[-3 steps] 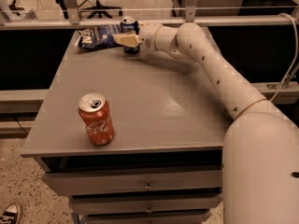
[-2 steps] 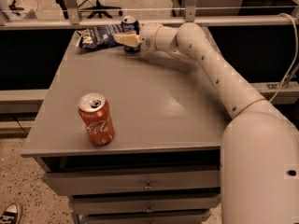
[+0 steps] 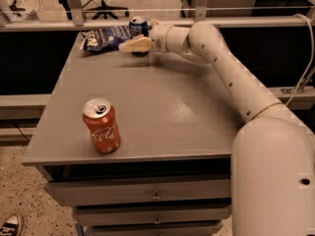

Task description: Move pepsi can near blue chip bag

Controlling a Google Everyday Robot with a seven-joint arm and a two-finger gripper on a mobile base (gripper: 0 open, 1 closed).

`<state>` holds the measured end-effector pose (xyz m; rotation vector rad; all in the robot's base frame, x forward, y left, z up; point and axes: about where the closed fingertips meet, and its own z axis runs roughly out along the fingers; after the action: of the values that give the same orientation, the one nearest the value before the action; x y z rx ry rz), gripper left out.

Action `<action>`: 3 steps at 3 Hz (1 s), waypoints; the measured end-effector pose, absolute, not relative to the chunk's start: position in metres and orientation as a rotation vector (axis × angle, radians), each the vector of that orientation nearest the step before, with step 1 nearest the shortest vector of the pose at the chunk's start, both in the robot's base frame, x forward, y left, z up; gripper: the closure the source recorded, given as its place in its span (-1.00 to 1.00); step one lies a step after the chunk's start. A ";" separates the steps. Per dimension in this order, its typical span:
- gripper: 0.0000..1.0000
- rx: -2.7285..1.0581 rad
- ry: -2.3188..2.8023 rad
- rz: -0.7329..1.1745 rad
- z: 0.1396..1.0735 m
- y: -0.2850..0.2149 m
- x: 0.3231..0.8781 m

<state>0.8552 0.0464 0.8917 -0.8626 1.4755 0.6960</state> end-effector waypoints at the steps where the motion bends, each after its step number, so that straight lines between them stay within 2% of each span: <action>1: -1.00 -0.912 1.493 0.662 0.906 0.024 0.843; 3: -1.00 -1.039 1.513 0.522 0.971 -0.098 0.778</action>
Offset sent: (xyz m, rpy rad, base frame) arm -0.0833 -0.1743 0.0980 -0.2371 -0.0492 0.0086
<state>0.7784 -0.0976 0.9707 -1.0391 1.5134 0.5218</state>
